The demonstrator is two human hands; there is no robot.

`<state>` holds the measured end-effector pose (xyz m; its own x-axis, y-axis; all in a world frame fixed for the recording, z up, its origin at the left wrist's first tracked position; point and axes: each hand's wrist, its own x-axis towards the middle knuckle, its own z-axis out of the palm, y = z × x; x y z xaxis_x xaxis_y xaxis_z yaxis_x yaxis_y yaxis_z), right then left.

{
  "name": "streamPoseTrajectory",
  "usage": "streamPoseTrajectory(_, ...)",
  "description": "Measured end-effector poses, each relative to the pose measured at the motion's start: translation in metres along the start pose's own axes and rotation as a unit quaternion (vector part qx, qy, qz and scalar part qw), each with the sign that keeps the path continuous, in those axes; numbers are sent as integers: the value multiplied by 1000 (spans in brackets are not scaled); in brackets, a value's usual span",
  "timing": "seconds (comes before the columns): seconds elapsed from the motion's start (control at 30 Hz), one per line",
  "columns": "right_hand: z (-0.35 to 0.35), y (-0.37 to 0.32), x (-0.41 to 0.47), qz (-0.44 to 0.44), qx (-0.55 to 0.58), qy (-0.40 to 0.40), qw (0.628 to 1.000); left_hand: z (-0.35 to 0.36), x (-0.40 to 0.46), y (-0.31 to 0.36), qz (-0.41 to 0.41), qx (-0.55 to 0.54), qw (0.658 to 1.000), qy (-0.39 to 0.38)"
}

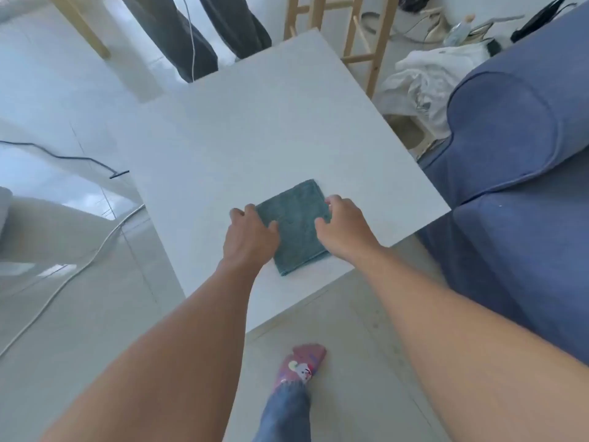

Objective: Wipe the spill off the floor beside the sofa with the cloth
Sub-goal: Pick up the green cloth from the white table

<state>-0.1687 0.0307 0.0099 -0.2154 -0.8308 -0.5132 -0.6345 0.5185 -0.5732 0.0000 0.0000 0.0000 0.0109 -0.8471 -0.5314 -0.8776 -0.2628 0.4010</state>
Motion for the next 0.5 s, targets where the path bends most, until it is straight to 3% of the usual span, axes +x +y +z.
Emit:
streamPoseTrajectory(0.13, 29, -9, 30, 11, -13, -9, 1000, 22, 26, -11, -6, -37, 998, 57)
streamPoseTrajectory(0.27, 40, 2, 49, 6, -125, -17, 992, 25, 37, -7, -25, -40, 995, 84)
streamPoseTrajectory(0.5, 40, 32, 13, 5, -13, 68, 998, 29, 22, 4, 64, -127, 988, 59)
